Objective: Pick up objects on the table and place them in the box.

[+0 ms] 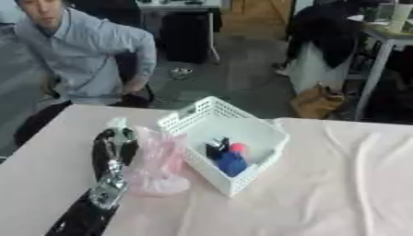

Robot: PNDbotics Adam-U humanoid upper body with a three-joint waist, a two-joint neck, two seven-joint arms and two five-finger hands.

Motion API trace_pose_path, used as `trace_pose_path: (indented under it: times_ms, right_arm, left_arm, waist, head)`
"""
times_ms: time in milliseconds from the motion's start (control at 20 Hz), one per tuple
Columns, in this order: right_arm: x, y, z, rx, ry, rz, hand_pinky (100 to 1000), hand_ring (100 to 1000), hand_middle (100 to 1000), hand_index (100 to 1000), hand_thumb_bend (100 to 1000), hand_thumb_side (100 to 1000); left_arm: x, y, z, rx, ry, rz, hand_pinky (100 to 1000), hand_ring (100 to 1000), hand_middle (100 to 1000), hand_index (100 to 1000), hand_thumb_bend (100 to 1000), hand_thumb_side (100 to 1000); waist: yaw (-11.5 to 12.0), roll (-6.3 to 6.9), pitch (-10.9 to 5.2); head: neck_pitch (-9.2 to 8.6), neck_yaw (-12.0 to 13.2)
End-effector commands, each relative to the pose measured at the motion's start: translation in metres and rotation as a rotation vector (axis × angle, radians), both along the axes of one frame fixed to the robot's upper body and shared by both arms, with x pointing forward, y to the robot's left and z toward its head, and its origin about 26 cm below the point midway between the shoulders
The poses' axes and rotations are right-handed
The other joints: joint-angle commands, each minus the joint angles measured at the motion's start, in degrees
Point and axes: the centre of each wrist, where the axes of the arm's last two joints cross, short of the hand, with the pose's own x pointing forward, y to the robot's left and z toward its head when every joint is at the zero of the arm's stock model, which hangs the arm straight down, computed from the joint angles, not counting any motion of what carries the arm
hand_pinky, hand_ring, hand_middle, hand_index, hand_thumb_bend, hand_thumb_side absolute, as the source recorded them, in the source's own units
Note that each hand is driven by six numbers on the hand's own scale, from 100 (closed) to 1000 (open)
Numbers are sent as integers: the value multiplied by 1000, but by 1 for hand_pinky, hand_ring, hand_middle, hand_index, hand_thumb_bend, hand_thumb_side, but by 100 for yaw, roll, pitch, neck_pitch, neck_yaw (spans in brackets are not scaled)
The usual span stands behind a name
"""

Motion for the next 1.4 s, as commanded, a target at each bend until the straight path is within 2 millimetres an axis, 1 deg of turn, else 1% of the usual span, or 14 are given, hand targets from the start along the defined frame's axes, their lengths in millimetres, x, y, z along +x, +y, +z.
trace_pose_path:
  times_ms: [50,200,500,800,1050,1400]
  right_arm:
    - [-3,1,7,-2,-25,7,808,849,737,704,100,930]
    - [-3,1,7,-2,-25,6,808,849,737,704,100,930]
    - [-3,0,7,0,-26,5,809,849,737,703,100,929]
    - [-3,0,7,1,-25,4,810,849,737,703,100,923]
    - [-3,1,7,-1,-25,6,810,849,737,703,100,924]
    - [-3,1,7,-3,-22,9,811,850,738,703,100,923]
  left_arm:
    - [9,10,32,26,-77,6,137,186,262,401,100,469]
    - [10,11,39,28,-94,5,137,186,261,400,100,470]
    - [14,8,67,43,-171,-35,140,186,258,395,100,483]
    - [18,4,101,78,-249,-85,142,186,255,390,100,494]
    - [21,-2,133,114,-318,-135,149,190,253,387,100,505]
    - [24,-17,177,170,-399,-220,155,194,252,382,100,511]
  waist:
    - [9,-58,-11]
    - [9,-55,-15]
    - [23,-60,-36]
    - [23,-55,-60]
    - [21,-39,-84]
    - [6,-24,-113]
  head:
    - [-3,-21]
    - [-6,-32]
    - [3,-93]
    - [11,-131]
    - [9,-181]
    - [25,-300]
